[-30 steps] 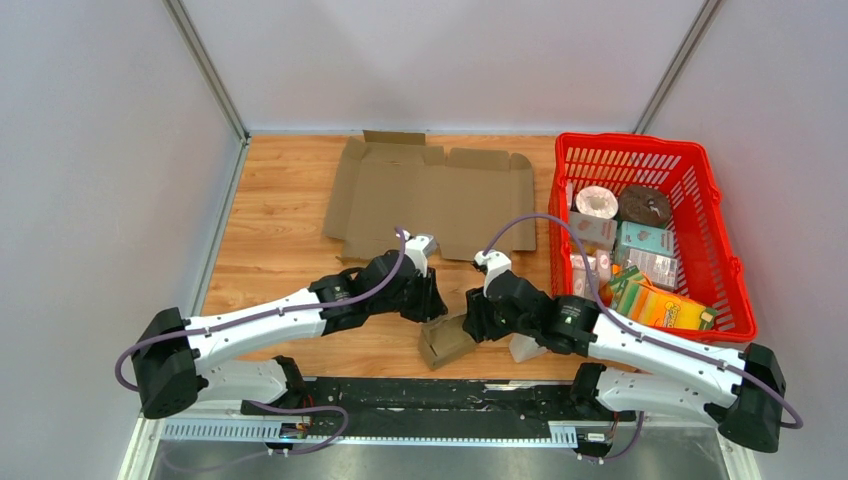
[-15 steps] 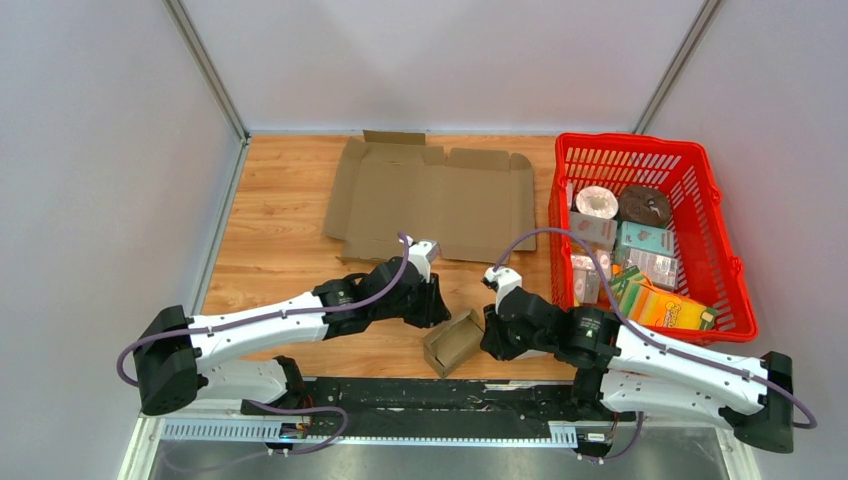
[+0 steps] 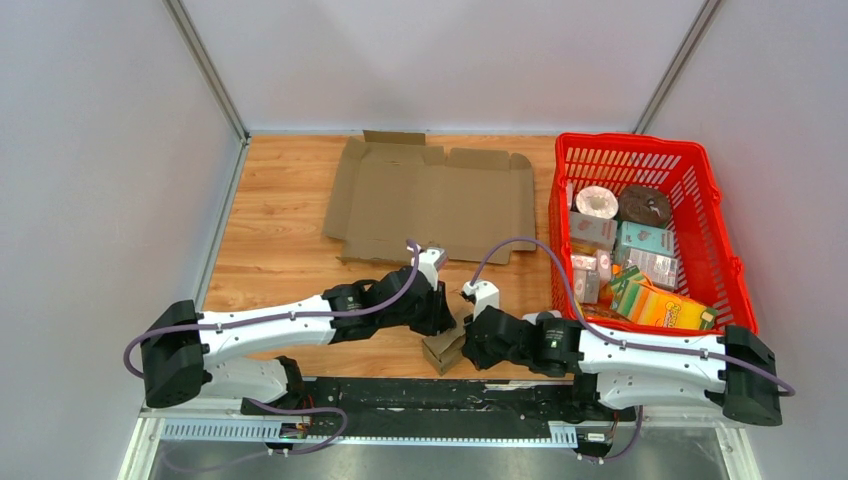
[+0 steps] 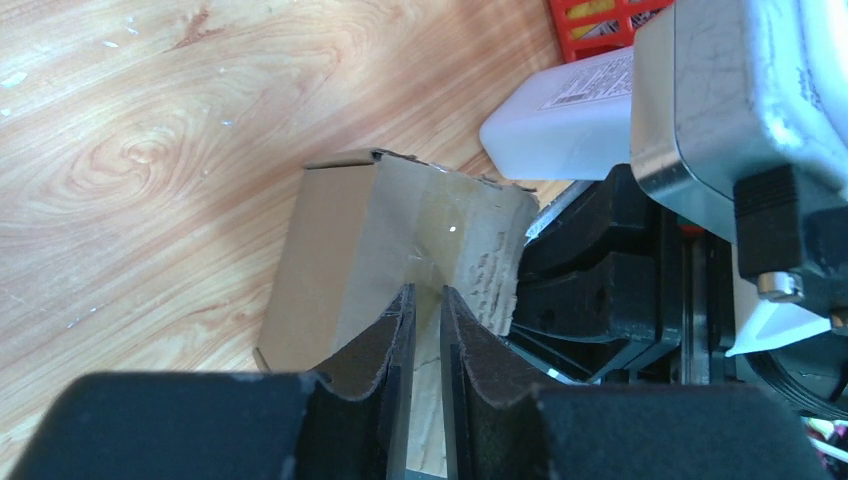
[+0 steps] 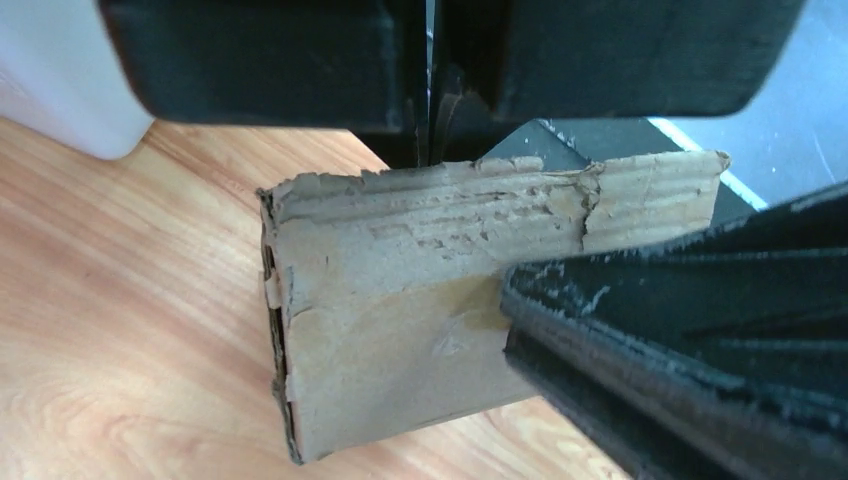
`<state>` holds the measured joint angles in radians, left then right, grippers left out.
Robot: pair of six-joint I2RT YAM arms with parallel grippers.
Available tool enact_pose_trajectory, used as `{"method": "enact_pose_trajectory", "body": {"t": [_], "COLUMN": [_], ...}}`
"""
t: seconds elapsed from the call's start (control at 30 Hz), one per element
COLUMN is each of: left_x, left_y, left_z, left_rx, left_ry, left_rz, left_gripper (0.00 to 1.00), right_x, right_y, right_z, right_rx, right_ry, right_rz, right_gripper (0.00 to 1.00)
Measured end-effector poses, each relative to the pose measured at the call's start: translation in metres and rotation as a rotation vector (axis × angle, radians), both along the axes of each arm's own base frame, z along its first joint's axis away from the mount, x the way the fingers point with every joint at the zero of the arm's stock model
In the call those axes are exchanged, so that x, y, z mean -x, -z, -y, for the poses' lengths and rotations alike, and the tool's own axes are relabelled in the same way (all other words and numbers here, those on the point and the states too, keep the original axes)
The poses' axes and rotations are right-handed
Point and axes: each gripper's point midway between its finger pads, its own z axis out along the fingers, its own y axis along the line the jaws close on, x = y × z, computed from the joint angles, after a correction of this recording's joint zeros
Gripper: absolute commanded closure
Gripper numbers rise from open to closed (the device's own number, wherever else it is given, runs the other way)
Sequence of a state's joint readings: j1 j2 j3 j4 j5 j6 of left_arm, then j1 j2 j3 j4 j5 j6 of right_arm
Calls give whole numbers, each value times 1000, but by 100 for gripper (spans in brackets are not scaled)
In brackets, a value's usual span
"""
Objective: Fold the paper box
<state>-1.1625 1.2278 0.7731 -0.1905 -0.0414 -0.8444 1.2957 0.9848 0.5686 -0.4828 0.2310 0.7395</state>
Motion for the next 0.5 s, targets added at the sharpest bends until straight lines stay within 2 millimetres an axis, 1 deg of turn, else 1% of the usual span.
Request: {"method": "enact_pose_trajectory", "body": {"t": [0.17,0.27,0.37,0.4,0.5], "left_x": [1,1,3,4,6], "left_y": [-6,-4,2,5,11], "left_z": [-1,0,1,2,4], "left_rx": [13,22,23,22,22], "left_ry": [-13,-16,-15,-14,-8], "left_rz": [9,4,-9,-14,-25], "left_gripper": [77,77,77,77,77], "right_x": [-12,-16,-20,-21,-27], "right_y": [-5,-6,-8,-11,-31], "right_z": [-6,-5,5,10,20], "right_rx": [-19,-17,29,55,104], "right_ry": [30,41,55,61,81], "right_rz": [51,72,92,98,125], "right_gripper": [92,87,84,79,77]}}
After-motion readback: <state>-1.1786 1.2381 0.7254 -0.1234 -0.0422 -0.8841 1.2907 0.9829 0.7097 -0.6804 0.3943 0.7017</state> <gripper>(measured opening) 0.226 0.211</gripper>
